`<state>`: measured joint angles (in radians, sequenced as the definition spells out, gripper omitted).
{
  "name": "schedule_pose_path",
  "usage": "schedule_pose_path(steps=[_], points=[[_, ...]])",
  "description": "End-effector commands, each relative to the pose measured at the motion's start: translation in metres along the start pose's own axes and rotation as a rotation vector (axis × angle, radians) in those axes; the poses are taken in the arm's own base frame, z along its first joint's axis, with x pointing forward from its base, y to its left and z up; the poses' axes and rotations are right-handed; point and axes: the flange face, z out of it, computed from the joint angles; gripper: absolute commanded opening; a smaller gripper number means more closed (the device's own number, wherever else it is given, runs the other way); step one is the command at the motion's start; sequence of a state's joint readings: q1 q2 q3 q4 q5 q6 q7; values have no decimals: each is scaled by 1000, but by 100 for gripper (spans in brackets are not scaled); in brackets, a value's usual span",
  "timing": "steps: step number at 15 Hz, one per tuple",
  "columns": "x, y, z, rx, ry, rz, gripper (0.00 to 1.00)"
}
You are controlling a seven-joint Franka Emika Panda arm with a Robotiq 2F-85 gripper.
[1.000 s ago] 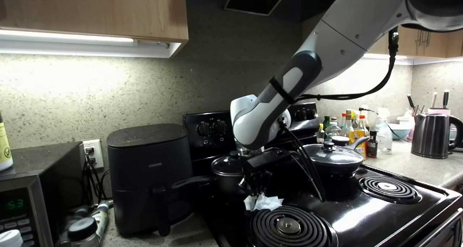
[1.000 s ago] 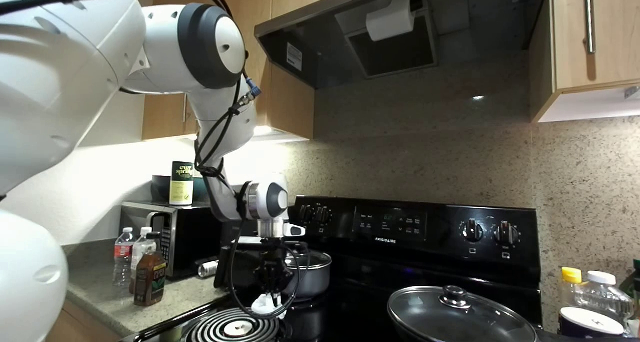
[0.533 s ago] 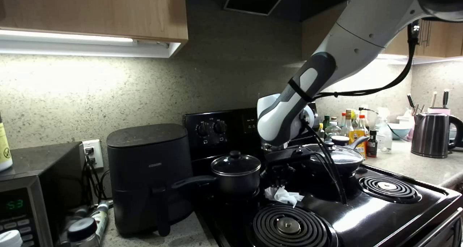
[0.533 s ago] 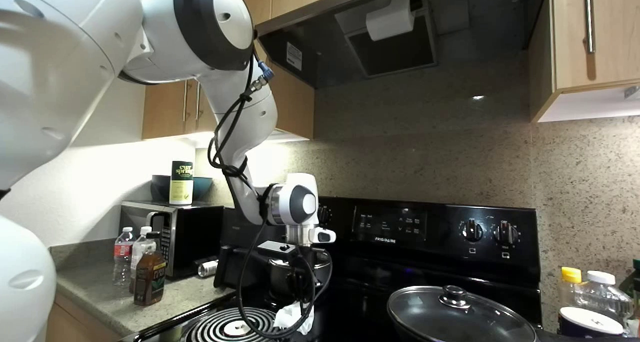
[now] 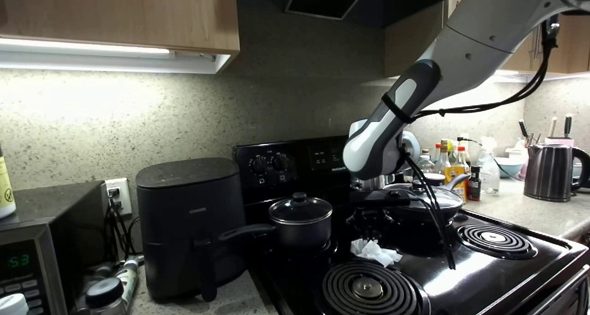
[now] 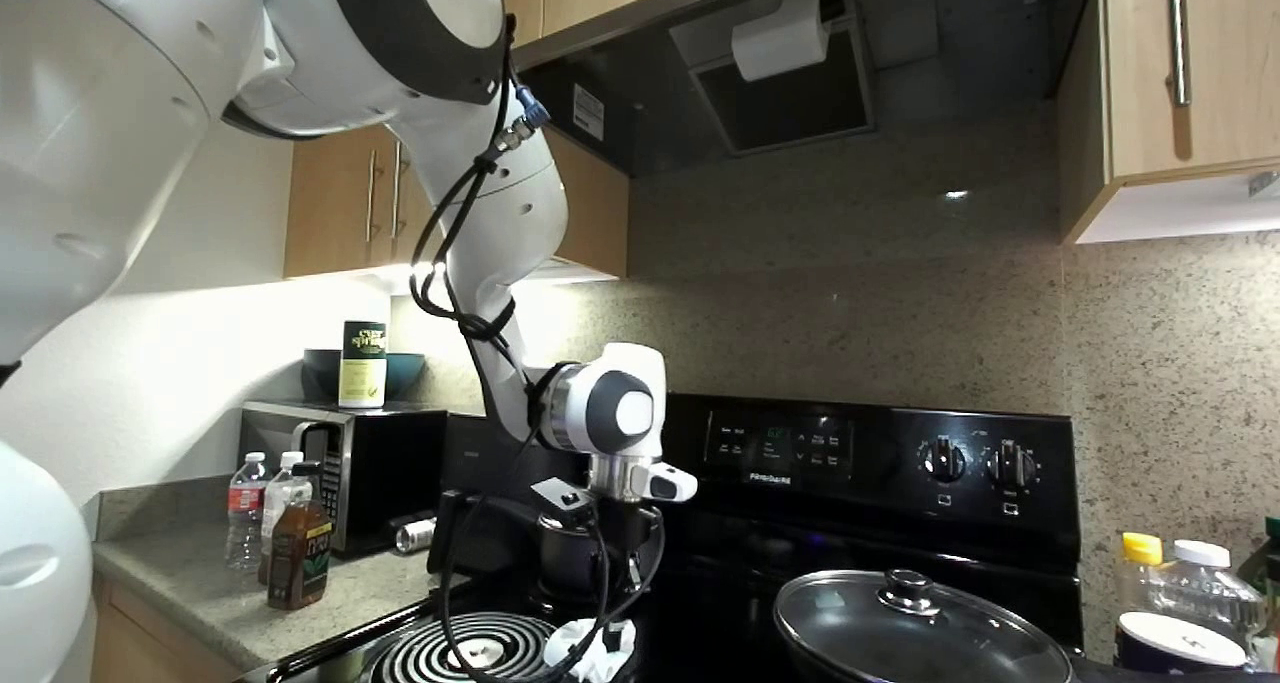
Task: Pick up the cleaning wipe and clean the stove
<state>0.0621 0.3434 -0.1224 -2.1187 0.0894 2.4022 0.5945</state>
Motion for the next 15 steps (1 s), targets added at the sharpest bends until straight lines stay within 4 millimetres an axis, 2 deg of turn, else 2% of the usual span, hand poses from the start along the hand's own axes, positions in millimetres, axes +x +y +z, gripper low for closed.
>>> schedule_pose_path(steps=[1, 4, 7, 9, 12, 15], points=[[-47, 24, 6, 36, -184, 3, 0], [-67, 20, -4, 97, -226, -35, 0], [-73, -5, -12, 91, -172, -167, 0], [-90, -35, -27, 68, -135, -284, 0], [-135, -89, -51, 18, -83, -442, 0], [-170, -136, -59, -8, -25, -633, 0]])
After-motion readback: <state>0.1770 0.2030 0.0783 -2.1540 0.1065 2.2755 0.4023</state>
